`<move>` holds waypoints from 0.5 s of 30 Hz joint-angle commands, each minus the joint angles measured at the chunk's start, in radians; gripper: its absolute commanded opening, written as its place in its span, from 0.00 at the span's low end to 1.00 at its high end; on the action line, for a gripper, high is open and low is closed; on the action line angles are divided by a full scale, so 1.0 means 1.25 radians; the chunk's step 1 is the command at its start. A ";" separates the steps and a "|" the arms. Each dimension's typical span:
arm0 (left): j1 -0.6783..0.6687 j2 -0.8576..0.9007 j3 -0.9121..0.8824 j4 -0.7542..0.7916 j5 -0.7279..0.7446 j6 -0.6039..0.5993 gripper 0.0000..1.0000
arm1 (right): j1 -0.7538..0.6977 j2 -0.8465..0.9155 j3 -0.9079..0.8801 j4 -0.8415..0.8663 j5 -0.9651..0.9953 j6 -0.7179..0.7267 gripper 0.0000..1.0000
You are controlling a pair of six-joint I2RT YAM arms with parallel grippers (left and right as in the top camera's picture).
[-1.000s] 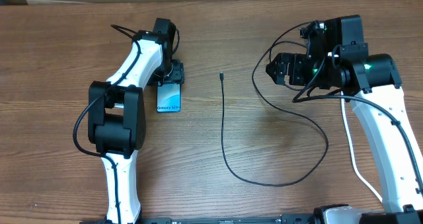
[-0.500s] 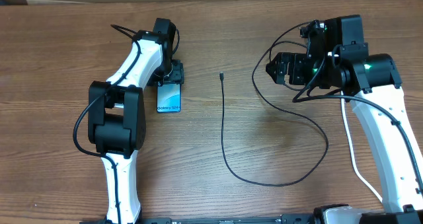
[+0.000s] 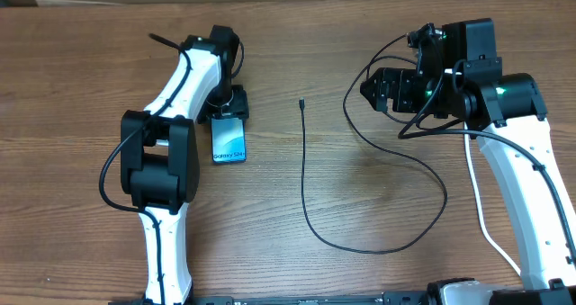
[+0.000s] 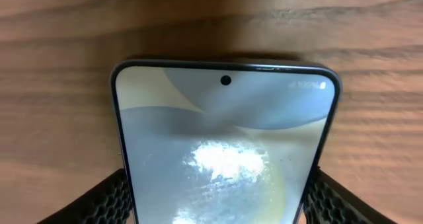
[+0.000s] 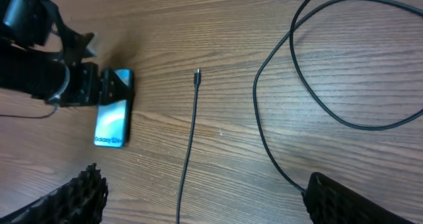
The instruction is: Plug charger to phone and switch on socket
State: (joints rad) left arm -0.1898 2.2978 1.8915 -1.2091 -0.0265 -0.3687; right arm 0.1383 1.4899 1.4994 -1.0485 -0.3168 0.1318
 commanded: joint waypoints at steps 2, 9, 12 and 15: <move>0.007 -0.004 0.172 -0.091 0.037 -0.065 0.04 | 0.021 -0.003 0.005 -0.001 -0.005 -0.002 0.89; 0.047 -0.004 0.459 -0.278 0.166 -0.152 0.04 | 0.123 0.069 0.118 -0.067 0.129 0.104 0.80; 0.079 -0.005 0.527 -0.299 0.259 -0.178 0.04 | 0.151 0.164 0.234 -0.130 0.152 0.105 0.76; 0.110 -0.005 0.559 -0.314 0.331 -0.201 0.04 | 0.163 0.261 0.346 -0.172 0.154 0.105 0.72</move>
State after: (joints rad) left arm -0.1024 2.3009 2.5301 -1.5829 0.2214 -0.5495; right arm 0.3279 1.7103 1.8107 -1.2434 -0.1726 0.2401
